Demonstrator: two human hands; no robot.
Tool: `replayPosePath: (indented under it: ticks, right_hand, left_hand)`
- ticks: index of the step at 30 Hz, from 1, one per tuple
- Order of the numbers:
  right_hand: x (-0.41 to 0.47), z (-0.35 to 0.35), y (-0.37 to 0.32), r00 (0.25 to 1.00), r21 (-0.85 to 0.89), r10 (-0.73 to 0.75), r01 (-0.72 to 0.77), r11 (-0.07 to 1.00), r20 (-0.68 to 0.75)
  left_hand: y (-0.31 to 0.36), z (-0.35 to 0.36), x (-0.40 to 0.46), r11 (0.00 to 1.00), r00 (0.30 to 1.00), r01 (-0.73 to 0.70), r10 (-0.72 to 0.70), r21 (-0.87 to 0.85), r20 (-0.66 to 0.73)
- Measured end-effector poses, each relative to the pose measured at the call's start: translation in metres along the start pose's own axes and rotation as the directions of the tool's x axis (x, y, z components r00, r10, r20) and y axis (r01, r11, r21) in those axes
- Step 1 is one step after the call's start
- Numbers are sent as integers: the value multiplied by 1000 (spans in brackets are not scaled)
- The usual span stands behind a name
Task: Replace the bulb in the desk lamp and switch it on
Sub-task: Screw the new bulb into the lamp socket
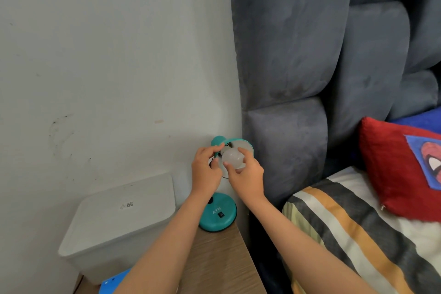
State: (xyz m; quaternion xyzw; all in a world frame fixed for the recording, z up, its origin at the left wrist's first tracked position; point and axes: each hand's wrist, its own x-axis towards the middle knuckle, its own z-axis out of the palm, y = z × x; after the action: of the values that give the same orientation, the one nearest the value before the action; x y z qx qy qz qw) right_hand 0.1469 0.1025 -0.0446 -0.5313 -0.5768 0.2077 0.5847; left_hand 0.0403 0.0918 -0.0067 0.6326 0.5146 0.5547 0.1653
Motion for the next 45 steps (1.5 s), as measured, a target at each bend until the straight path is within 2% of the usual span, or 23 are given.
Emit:
replayPosePath:
  ticks: [12, 21, 33, 41, 45]
  right_hand:
    - [5, -4, -7, 999, -14, 35, -34, 999, 36]
    - [2, -4, -10, 994, -114, -63, 73, 991, 90]
    - [7, -6, -17, 997, -83, -3, 9, 996, 79]
    - [4, -7, -16, 991, -67, 60, -52, 996, 122]
    - [-1, -12, -20, 986, -97, 48, -32, 995, 161]
  left_hand:
    - [2, 2, 1, 1000, 1000, 0, 0, 22, 6]
    - [2, -3, 1, 1000, 1000, 9, -9, 23, 11]
    - [1, -5, 1, 999, 1000, -9, 8, 38, 20]
    - [3, -5, 1, 999, 1000, 0, -1, 46, 15]
    - [10, -12, 0, 998, 997, -11, 5, 65, 81]
